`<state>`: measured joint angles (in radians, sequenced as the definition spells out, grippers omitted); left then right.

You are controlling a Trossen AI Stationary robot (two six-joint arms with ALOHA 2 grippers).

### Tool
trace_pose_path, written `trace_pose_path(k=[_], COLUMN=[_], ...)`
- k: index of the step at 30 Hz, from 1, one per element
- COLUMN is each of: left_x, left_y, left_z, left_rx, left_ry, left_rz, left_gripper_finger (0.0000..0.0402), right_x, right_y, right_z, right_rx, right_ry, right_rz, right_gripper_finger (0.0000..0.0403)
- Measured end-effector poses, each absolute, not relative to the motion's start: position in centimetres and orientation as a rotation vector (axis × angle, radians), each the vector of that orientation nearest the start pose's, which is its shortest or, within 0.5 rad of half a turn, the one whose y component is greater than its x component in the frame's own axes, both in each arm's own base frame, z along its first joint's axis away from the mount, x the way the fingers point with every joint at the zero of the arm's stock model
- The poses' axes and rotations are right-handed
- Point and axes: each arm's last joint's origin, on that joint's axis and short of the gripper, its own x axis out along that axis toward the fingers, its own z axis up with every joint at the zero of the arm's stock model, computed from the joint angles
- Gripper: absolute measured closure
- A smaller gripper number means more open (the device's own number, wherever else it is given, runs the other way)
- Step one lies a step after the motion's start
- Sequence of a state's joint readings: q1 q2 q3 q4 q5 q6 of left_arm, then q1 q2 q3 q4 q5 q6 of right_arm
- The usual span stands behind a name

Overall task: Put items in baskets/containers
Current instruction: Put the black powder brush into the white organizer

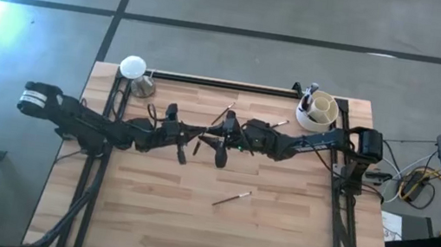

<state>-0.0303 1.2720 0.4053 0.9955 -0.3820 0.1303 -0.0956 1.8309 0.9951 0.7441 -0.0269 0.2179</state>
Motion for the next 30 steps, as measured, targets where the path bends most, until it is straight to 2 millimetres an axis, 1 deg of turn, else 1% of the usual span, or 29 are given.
trace_pose_path(k=[5, 8, 13, 17, 19, 23, 26, 30], left_x=[24.1, 24.1, 24.1, 24.0, 24.0, 23.7, 23.5, 22.9], left_y=[0.3, 0.3, 0.3, 0.3, 0.4, 0.4, 0.4, 0.4], left_z=[22.0, 22.1, 22.1, 22.2, 22.3, 22.7, 23.0, 22.8], left_rx=[0.096, 0.094, 0.085, 0.022, 0.008, -0.033, -0.041, -0.034], left_ry=[-0.107, -0.111, -0.113, -0.135, -0.143, -0.165, -0.170, -0.165], left_rz=[0.355, 0.356, 0.356, 0.357, 0.358, 0.355, 0.355, 0.347], left_gripper_finger=[0.0401, 0.0401, 0.0401, 0.0398, 0.0389, 0.0357, 0.0336, 0.0325], right_x=[39.1, 39.1, 39.1, 39.1, 39.0, 38.8, 38.5, 37.6], right_y=[-3.7, -3.7, -3.7, -3.7, -3.7, -3.7, -3.8, -3.8], right_z=[20.8, 20.8, 20.8, 21.0, 21.0, 21.2, 21.8, 23.1], right_rx=[0.199, 0.177, 0.158, 0.139, 0.130, 0.109, 0.101, 0.076], right_ry=[0.085, 0.085, 0.087, 0.088, 0.094, 0.124, 0.123, 0.144], right_rz=[-0.078, -0.077, -0.076, -0.076, -0.076, -0.079, -0.082, -0.092], right_gripper_finger=[0.0329, 0.0348, 0.0347, 0.0345, 0.0345, 0.0345, 0.0345, 0.0344])
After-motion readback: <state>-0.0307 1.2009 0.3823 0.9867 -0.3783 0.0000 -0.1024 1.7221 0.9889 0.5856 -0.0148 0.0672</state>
